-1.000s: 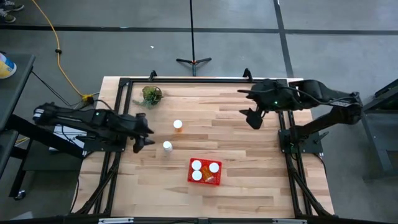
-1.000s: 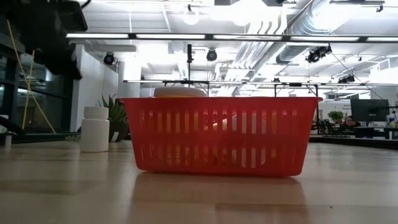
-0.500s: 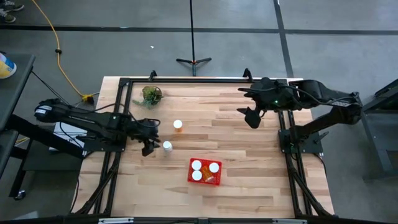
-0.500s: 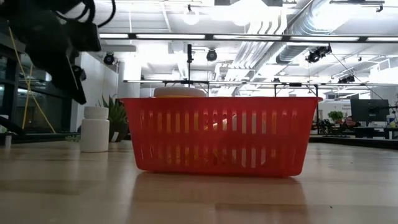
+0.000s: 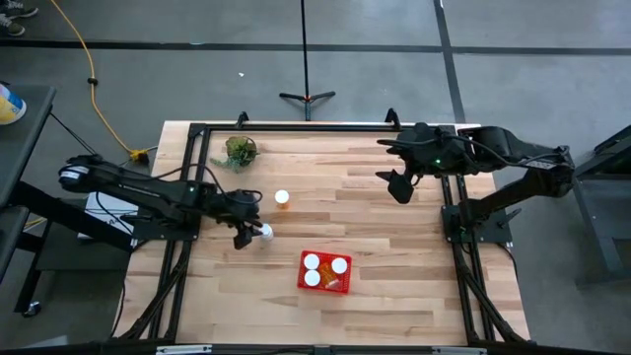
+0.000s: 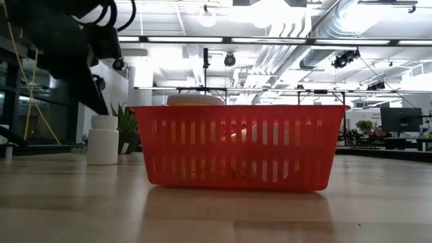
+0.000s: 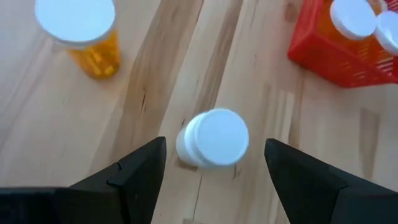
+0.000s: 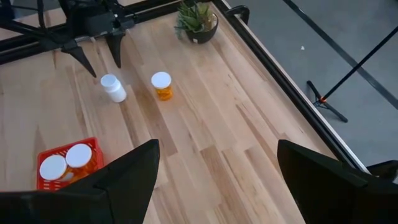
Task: Pick and place pill bottles into a basket
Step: Put the white pill bottle into the red bin
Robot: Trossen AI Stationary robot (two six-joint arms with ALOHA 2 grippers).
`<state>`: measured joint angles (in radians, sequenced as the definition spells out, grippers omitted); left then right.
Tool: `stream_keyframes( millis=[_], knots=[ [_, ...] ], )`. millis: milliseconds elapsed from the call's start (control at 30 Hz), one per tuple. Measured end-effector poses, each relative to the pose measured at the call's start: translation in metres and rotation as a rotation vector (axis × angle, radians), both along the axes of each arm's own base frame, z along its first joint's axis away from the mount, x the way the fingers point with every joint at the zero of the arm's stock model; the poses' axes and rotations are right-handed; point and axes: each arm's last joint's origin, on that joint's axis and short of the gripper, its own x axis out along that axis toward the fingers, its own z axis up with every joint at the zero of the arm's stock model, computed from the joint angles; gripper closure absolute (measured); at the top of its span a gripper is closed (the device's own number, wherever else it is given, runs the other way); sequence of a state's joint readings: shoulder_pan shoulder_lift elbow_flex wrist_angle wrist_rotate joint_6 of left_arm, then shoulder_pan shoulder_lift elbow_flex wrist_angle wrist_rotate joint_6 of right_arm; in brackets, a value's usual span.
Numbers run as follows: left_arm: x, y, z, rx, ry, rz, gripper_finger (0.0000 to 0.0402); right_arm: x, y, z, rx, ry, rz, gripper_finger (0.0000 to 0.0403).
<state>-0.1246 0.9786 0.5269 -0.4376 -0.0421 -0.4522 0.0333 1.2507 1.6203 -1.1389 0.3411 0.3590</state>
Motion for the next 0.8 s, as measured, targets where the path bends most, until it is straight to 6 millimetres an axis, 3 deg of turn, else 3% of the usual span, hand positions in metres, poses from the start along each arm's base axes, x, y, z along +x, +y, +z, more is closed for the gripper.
stream_keyframes(
  millis=[800],
  knots=[
    [0.027, -0.005, -0.035, -0.011, 0.118, -0.031, 0.0094, 0.000, 0.000, 0.000, 0.006, 0.003, 0.008, 0.0086]
  ],
)
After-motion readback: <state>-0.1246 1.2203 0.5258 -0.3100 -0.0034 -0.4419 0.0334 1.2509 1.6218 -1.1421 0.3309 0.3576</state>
